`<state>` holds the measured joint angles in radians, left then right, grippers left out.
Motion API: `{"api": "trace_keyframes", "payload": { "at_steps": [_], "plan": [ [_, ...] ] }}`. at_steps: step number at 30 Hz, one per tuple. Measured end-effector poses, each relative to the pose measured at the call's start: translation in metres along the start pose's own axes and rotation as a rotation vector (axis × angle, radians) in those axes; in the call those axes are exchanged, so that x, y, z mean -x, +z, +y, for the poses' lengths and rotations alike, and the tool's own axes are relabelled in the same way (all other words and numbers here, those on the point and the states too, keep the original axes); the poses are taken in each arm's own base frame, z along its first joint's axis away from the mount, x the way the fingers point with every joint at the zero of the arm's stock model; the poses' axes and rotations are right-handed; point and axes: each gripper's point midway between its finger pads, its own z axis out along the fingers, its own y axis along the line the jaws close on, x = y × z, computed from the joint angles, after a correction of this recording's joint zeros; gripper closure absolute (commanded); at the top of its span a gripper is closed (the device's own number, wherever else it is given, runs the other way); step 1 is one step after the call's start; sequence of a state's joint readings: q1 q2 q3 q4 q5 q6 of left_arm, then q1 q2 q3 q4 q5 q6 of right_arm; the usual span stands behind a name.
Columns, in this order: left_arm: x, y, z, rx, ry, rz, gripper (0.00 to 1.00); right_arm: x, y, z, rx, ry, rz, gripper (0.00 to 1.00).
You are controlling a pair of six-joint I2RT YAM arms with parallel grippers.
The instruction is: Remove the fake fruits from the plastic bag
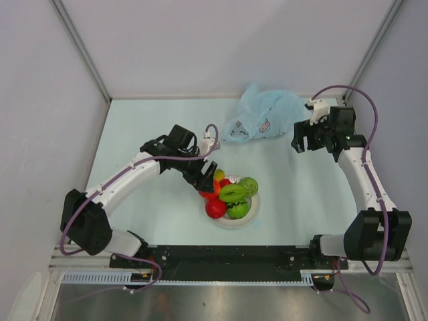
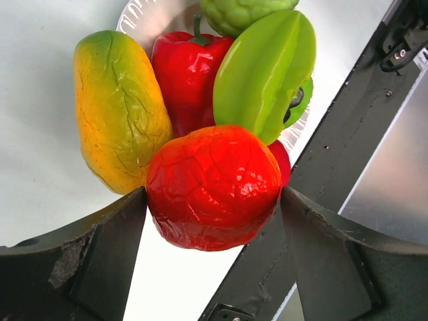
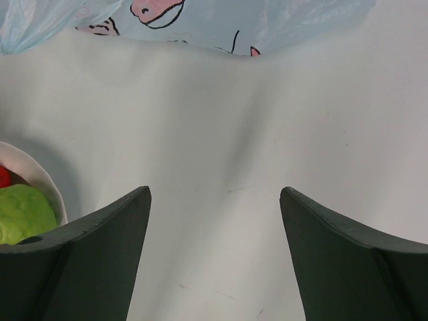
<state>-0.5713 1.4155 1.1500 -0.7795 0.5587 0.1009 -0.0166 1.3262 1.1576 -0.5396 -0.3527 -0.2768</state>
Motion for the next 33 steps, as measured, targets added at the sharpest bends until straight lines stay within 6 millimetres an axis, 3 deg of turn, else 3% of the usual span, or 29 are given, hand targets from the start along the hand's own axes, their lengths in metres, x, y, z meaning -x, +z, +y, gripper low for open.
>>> {"api": "trace_keyframes", "payload": {
  "at_steps": [21,24,28,30,33],
  "plan": [
    [-0.0014,0.0021,0.0066,0.034,-0.012,0.0,0.12,0.0002,0.0026,-0.0001,0.002,0.012,-0.002,0.17],
    [-0.0015,0.0021,0.0071,0.037,-0.011,0.0,0.24,0.0007,0.0027,-0.0002,0.002,0.011,-0.004,0.17],
    [-0.0016,0.0026,0.0063,0.031,-0.013,0.001,0.57,0.0007,0.0029,-0.0003,0.002,0.011,-0.004,0.17],
    [-0.002,0.0039,0.0063,0.025,-0.013,0.004,0.65,0.0001,0.0037,-0.0005,0.002,0.012,-0.002,0.17],
    [-0.0032,0.0048,0.0107,0.027,-0.023,0.016,0.67,-0.0009,0.0048,-0.0007,0.003,0.013,0.002,0.17]
  ]
}}
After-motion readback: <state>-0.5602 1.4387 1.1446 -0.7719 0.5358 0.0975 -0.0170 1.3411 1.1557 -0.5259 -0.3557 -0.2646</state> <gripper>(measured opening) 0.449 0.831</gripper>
